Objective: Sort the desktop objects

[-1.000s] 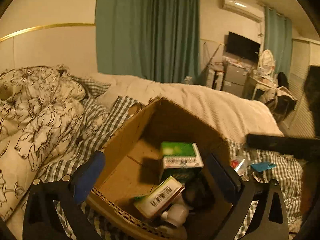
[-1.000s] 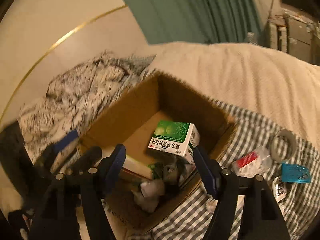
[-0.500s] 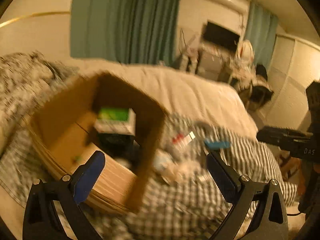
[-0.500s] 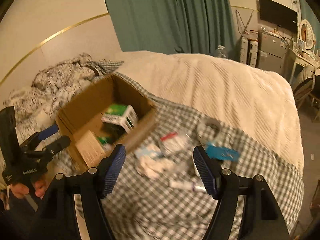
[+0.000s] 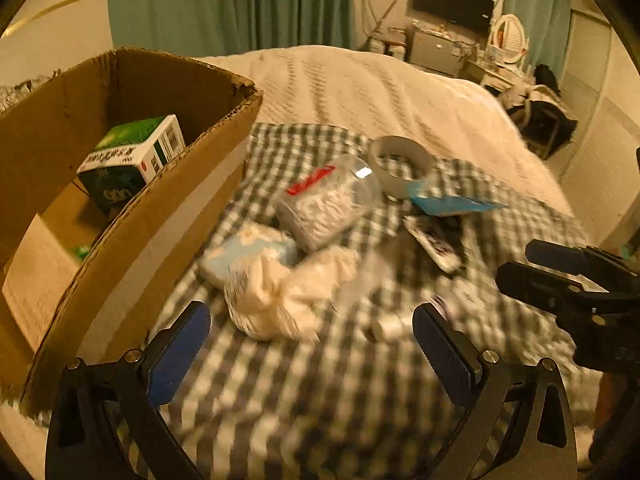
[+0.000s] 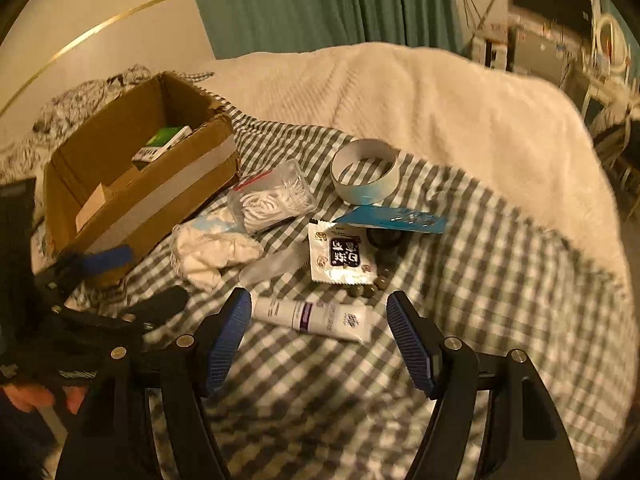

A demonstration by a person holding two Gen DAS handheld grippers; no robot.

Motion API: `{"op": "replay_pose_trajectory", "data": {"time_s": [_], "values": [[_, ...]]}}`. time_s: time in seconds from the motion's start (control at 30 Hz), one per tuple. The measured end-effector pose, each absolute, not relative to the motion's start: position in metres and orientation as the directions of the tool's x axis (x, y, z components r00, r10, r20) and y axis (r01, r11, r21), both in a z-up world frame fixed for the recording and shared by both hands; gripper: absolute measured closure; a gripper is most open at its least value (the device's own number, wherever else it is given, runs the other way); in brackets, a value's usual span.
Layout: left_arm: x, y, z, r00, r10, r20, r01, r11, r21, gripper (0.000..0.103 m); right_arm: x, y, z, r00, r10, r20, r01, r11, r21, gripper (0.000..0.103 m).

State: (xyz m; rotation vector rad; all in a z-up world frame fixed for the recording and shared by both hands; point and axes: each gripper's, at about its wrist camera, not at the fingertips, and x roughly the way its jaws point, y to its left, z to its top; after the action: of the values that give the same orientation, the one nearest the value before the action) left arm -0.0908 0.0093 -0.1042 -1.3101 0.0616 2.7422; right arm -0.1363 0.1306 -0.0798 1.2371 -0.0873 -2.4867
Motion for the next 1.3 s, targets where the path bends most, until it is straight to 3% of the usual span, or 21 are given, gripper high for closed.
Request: {"op": "replay_pose_trajectory", "data": {"time_s": [0.17,0.27,0.3,0.37,0.47,0.53,0.63,0.87,0.9,0.93,1.0,1.2,1.3], "values": [[-0.114,0.0,-0.124,-0.596,0.043,-0.802,-0.038,-0.999,-0.025,0.003,-0.169,0.117,-0.101,-0.547,-0.349,-0.761,0.301,-0.93,0.211,0.033],[-0.124,-0.008,-0.142,-0.548,0.048,-0.835,-0.005,-0.999,-0.054,0.023,-0.189,0.113,-0.12,-0.534,-0.33,-0.779,0.292,-0.936,0.196,0.034],[-0.126,-0.01,-0.15,-0.526,0.051,-0.849,0.002,-0.998,-0.061,0.031,-0.193,0.114,-0.125,-0.531,-0.33,-0.78,0.285,-0.937,0.203,0.04],[-0.127,-0.012,-0.156,-0.515,0.054,-0.855,0.005,-0.998,-0.066,0.036,-0.2,0.117,-0.135,-0.513,-0.337,-0.79,0.268,-0.937,0.225,0.052],[-0.123,-0.012,-0.154,-0.53,0.069,-0.845,-0.005,-0.997,-0.078,0.058,-0.2,0.123,-0.141,-0.512,-0.36,-0.78,0.266,-0.93,0.255,0.068],[-0.121,-0.013,-0.154,-0.529,0.082,-0.845,-0.012,-0.996,-0.09,0.069,-0.2,0.126,-0.139,-0.505,-0.361,-0.784,0.26,-0.93,0.261,0.101],[-0.117,-0.017,-0.15,-0.539,0.102,-0.836,-0.014,-0.994,-0.112,0.083,-0.194,0.133,-0.134,-0.502,-0.351,-0.791,0.241,-0.934,0.262,0.103],[-0.09,-0.025,-0.127,-0.586,0.135,-0.799,-0.041,-0.99,-0.138,0.087,-0.171,0.144,-0.126,-0.512,-0.356,-0.781,0.217,-0.934,0.284,0.103],[-0.089,-0.025,-0.126,-0.585,0.136,-0.8,-0.042,-0.99,-0.138,0.087,-0.169,0.142,-0.122,-0.52,-0.352,-0.778,0.219,-0.936,0.277,0.098],[-0.086,-0.025,-0.126,-0.585,0.132,-0.8,-0.039,-0.99,-0.134,0.087,-0.168,0.14,-0.118,-0.532,-0.338,-0.777,0.214,-0.941,0.263,0.075],[-0.084,-0.026,-0.129,-0.588,0.121,-0.8,-0.03,-0.991,-0.128,0.087,-0.166,0.135,-0.109,-0.572,-0.34,-0.746,0.225,-0.94,0.256,0.042],[-0.092,-0.029,-0.146,-0.572,0.109,-0.813,0.016,-0.989,-0.144,0.087,-0.181,0.109,-0.111,-0.585,-0.272,-0.764,0.262,-0.955,0.139,0.042],[-0.095,-0.027,-0.153,-0.572,0.117,-0.812,0.018,-0.988,-0.154,0.087,-0.192,0.111,-0.125,-0.566,-0.281,-0.775,0.255,-0.954,0.16,0.042]]}}
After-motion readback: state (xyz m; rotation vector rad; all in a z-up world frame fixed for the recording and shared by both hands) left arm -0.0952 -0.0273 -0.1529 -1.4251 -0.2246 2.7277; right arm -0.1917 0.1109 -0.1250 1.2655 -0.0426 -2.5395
